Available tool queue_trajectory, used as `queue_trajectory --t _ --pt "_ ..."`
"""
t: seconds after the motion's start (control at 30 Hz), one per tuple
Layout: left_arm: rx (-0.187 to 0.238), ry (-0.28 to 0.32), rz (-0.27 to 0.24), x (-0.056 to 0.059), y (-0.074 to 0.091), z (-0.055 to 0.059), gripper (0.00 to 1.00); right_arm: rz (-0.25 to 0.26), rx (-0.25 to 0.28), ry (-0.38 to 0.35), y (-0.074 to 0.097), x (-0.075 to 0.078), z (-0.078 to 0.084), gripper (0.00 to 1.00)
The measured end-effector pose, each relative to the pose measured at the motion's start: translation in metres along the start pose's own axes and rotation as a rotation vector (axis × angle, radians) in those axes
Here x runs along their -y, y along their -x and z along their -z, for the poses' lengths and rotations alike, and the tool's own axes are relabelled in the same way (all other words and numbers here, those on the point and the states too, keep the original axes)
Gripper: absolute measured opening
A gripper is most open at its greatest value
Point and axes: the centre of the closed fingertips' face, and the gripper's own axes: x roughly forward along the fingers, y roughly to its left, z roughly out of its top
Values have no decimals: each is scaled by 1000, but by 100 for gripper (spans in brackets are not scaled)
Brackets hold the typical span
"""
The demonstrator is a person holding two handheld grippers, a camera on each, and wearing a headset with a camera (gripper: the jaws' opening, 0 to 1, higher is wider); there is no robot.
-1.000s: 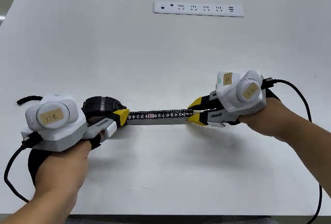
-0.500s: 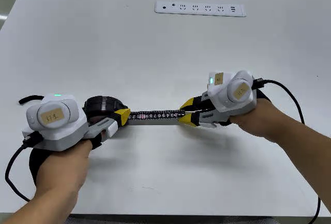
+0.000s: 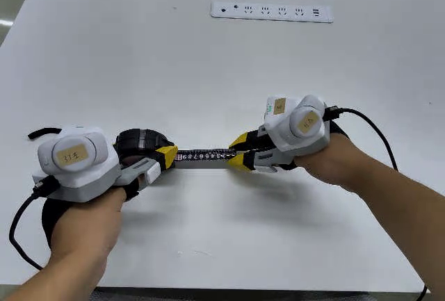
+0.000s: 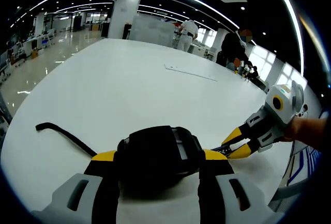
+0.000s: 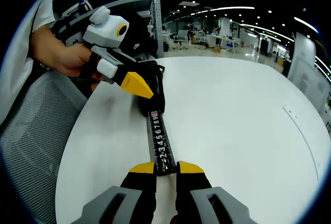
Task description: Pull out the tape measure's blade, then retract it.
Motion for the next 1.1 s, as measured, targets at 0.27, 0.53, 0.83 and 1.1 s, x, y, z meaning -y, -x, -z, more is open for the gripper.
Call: queue_trajectory --t 0.27,0.53,0.83,1.1 --pt "0 0 1 0 0 0 57 -11 8 -1 -9 -3 -7 10" --pt "-1 4 2 0 -1 0 57 -21 25 2 -21 -6 -18 10" --pt "-4 5 3 0 -1 1 57 -33 46 -5 -34 -9 -28 10" --pt "-9 1 4 0 -1 1 57 -47 59 1 -44 -11 -36 10"
